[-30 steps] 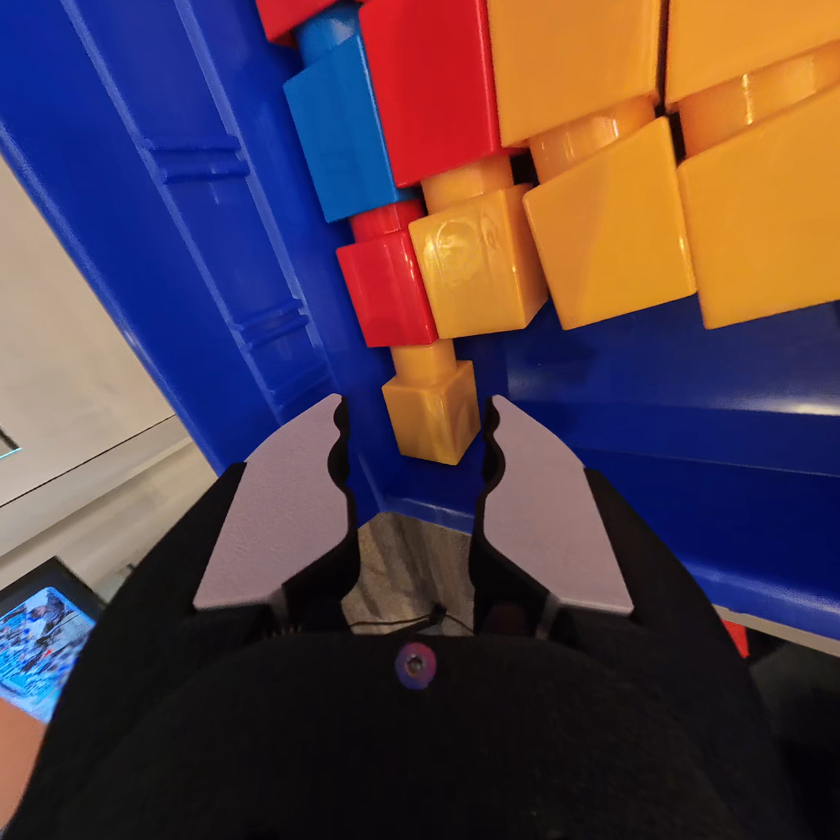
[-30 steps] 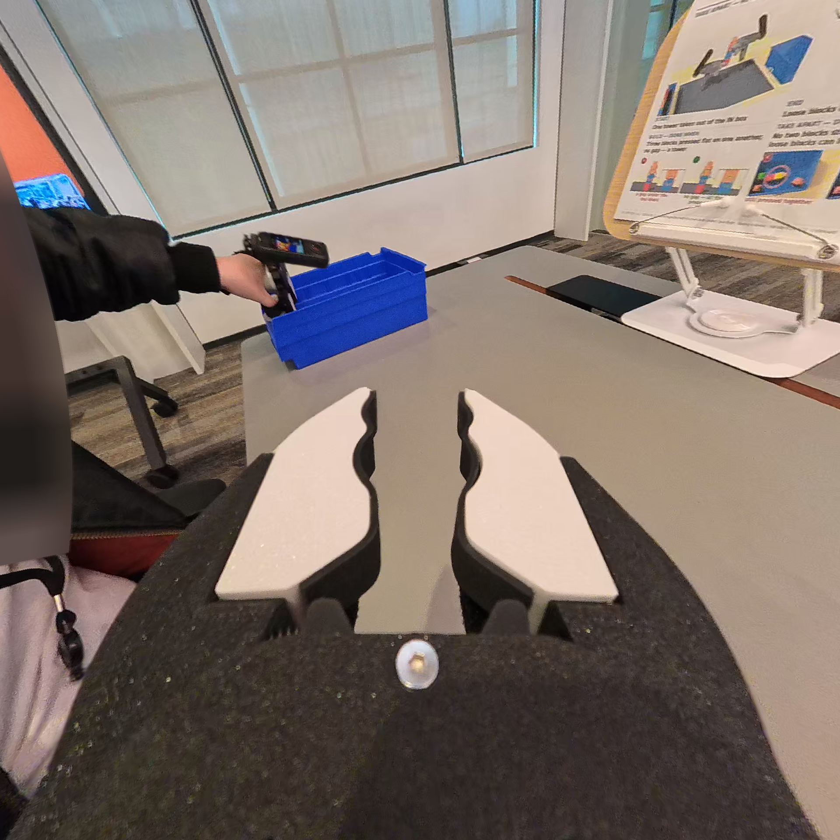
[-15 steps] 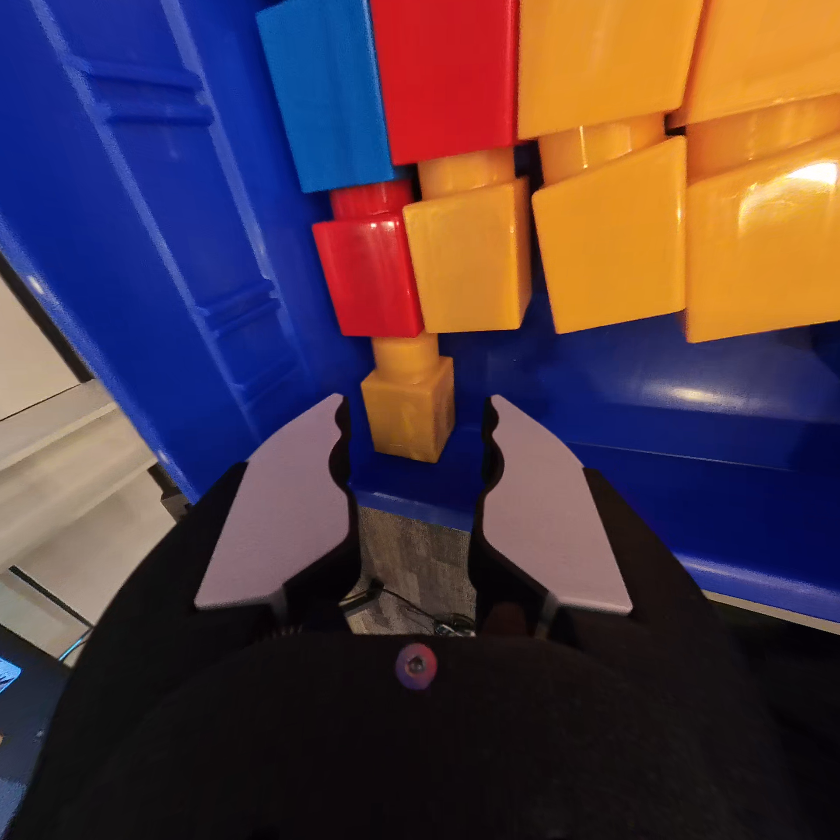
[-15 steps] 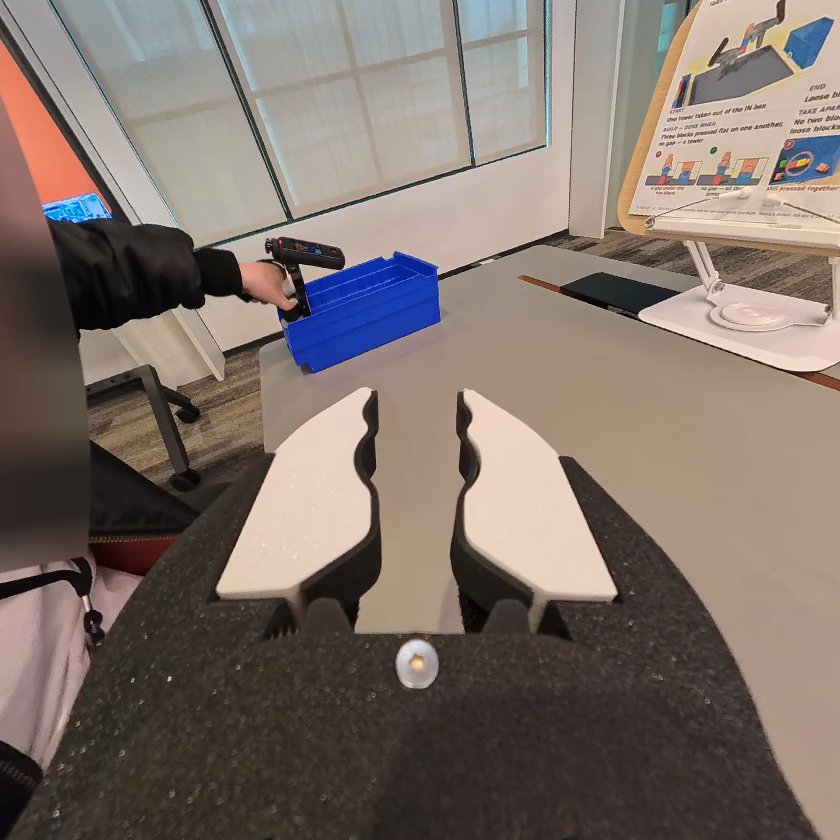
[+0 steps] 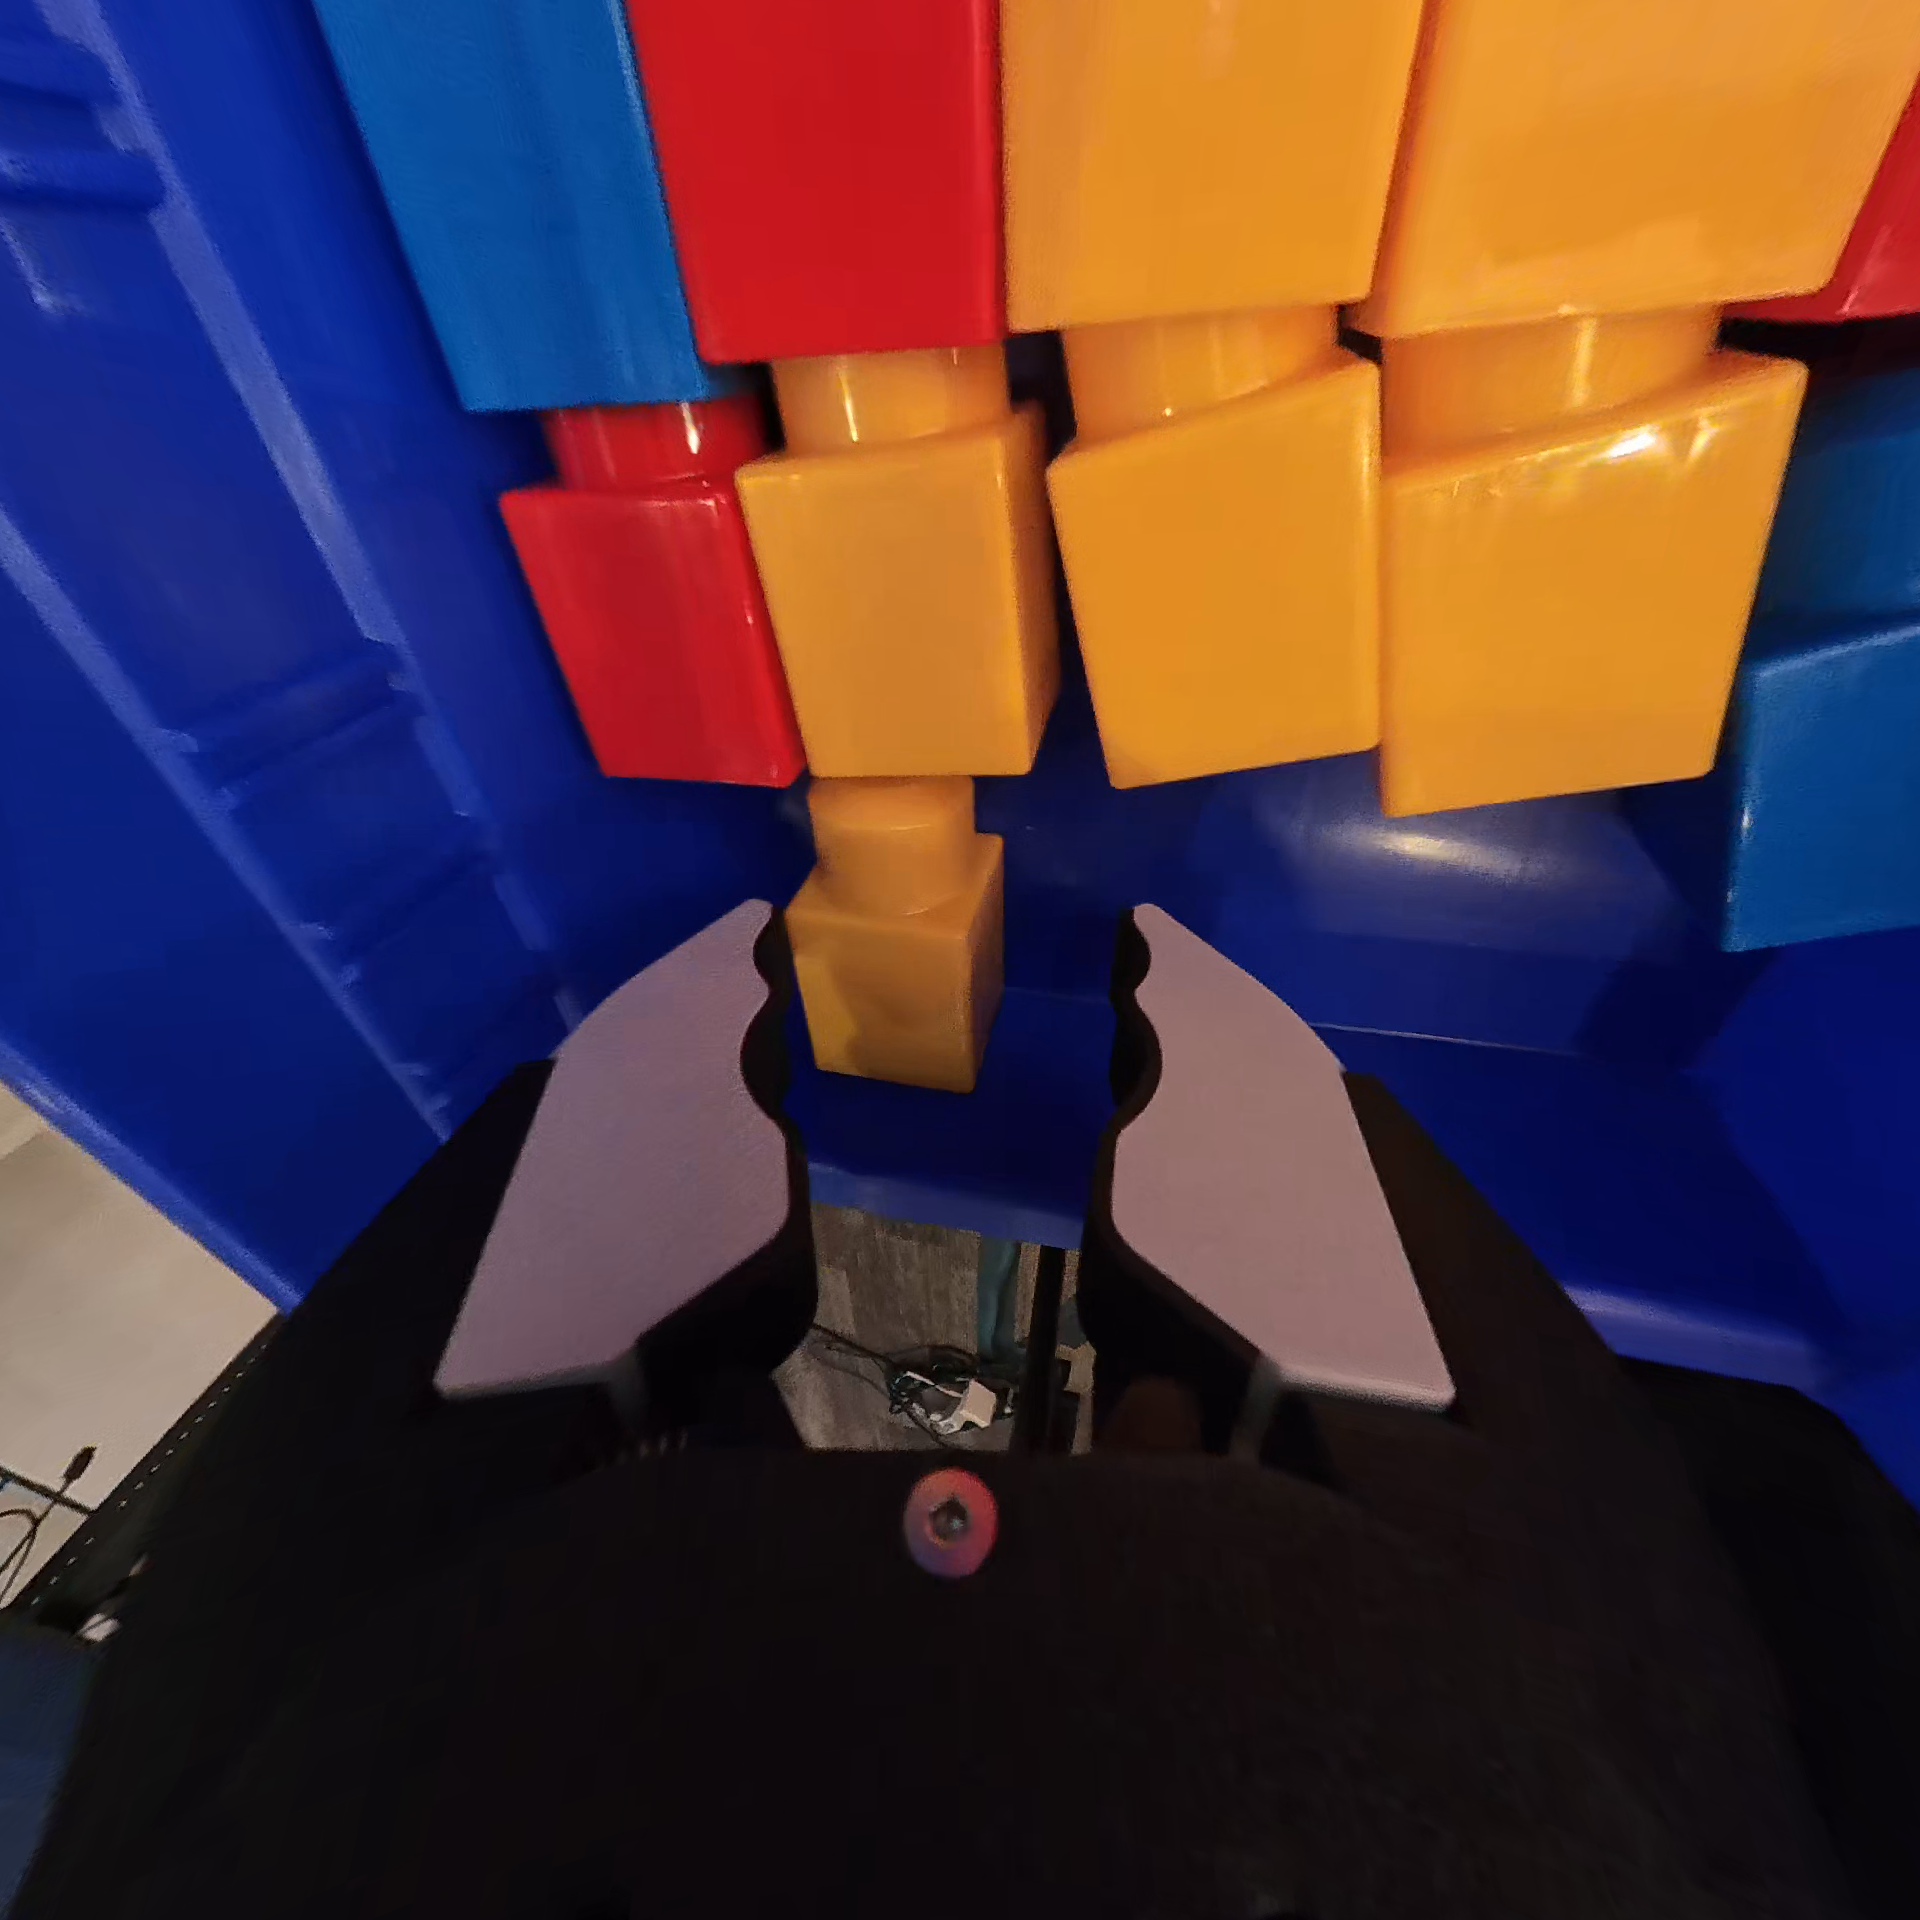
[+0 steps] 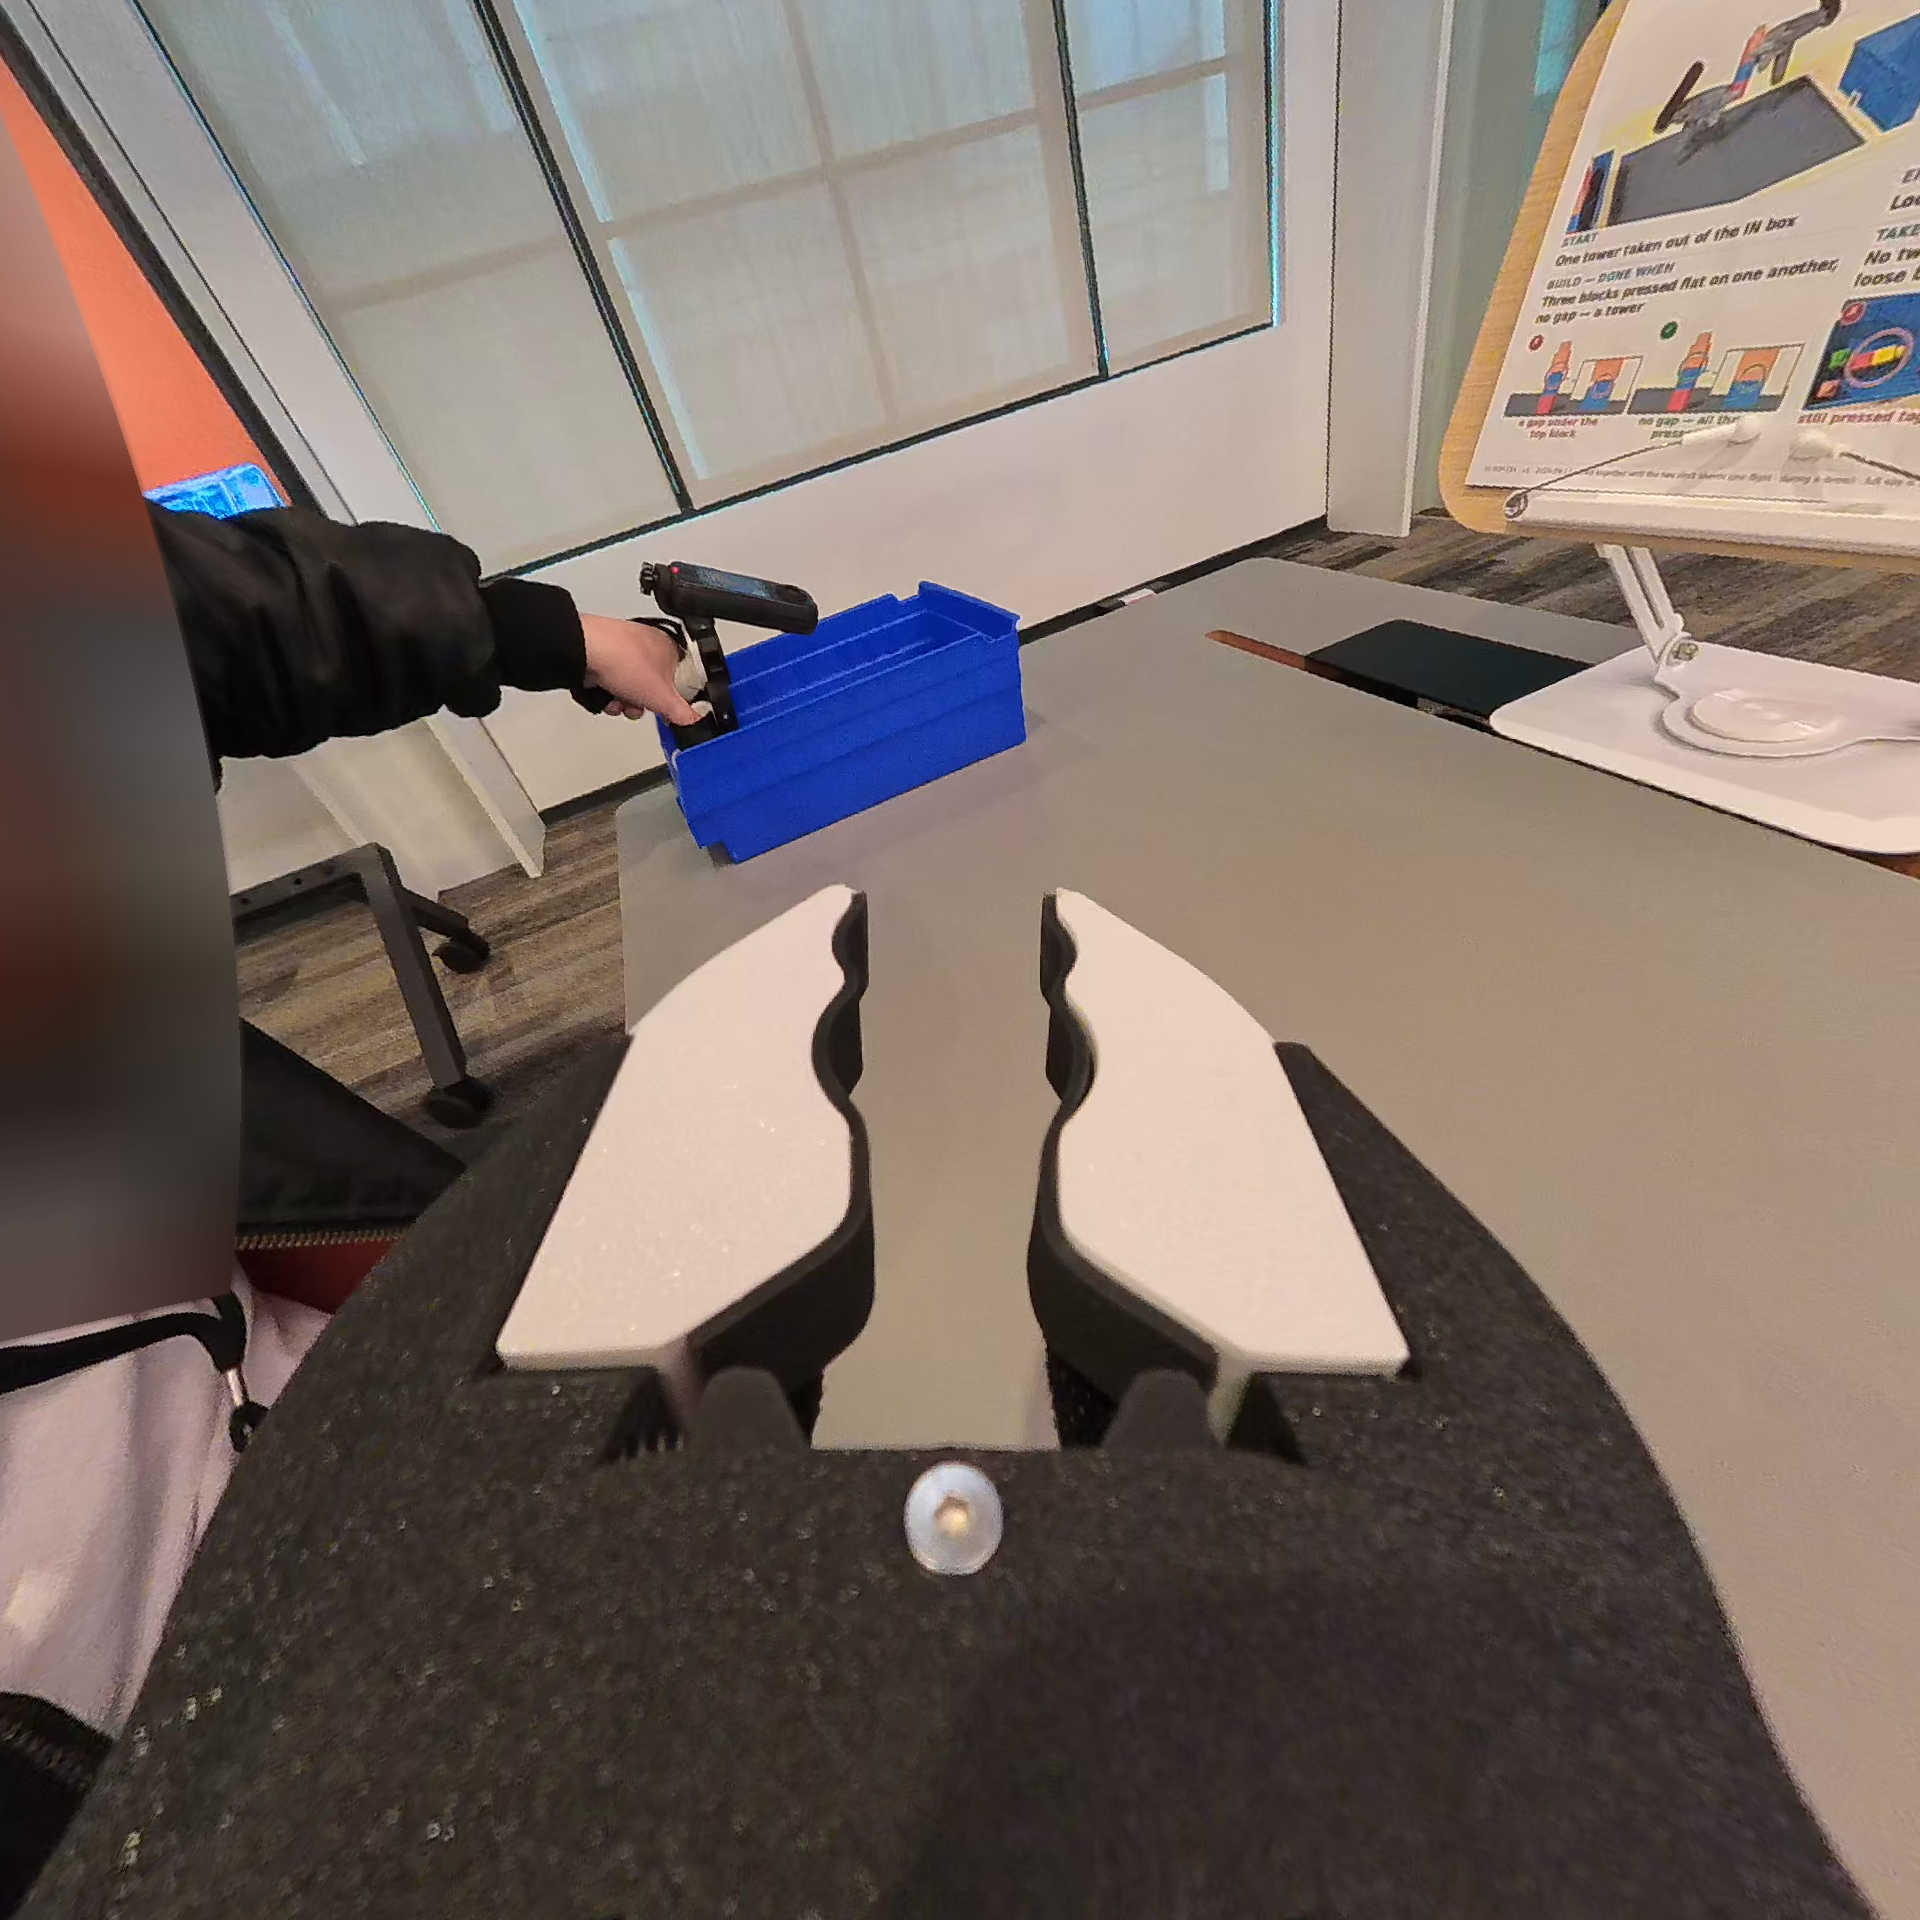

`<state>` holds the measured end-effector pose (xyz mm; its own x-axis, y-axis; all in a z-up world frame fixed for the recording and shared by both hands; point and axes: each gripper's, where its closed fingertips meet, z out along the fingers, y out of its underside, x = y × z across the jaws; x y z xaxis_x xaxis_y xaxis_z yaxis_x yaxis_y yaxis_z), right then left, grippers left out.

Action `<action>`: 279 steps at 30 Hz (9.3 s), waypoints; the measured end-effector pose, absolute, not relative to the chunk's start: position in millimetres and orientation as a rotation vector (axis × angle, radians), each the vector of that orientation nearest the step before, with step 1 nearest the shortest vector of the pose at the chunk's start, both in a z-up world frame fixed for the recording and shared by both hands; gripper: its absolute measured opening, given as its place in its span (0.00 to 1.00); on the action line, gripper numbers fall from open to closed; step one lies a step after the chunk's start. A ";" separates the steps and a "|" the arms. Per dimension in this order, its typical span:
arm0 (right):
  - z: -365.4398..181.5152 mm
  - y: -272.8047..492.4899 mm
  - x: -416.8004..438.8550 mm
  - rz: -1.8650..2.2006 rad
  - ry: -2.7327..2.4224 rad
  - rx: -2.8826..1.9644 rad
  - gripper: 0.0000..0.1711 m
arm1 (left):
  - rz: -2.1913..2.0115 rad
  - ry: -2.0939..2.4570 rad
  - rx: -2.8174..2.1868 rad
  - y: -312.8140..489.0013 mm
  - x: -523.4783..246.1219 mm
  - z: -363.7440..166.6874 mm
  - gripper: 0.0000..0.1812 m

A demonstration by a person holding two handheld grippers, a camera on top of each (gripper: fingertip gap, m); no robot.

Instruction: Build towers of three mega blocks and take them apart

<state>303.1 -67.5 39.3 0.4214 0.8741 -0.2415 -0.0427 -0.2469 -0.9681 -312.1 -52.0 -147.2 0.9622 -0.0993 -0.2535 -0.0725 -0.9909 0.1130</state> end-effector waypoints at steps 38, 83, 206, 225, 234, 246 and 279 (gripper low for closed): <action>60.0 -87.5 247.2 1.178 -0.847 -1.487 0.16 | 1.174 -1.289 3.680 -50.4 -98.3 38.2 0.20; -113.3 59.4 274.7 0.628 -1.067 -1.672 0.16 | 0.508 -0.383 3.602 -21.9 -250.9 -104.4 0.32; -101.1 26.9 321.8 0.588 -1.081 -1.770 0.16 | 1.836 -1.950 3.056 -92.3 82.3 18.3 0.18; -124.1 77.6 219.6 0.737 -1.274 -1.687 0.16 | 1.659 -1.909 3.170 -110.7 40.8 10.7 0.15; -124.8 87.1 230.1 0.784 -1.278 -1.685 0.16 | 1.591 -1.843 3.310 -104.0 6.8 16.0 0.15; -106.9 71.6 252.8 0.757 -1.199 -1.608 0.27 | 0.370 -0.999 3.831 -64.3 -194.9 -6.6 0.30; -58.9 42.9 284.1 0.846 -0.972 -1.424 0.21 | 0.257 -0.036 3.261 -18.7 -215.1 -142.6 0.30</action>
<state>284.1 42.9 -58.9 0.3959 0.9176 0.0367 0.0901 0.0009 -0.9959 -215.1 -18.7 -142.6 0.9875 -0.0320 0.1546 -0.0117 -0.9914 -0.1302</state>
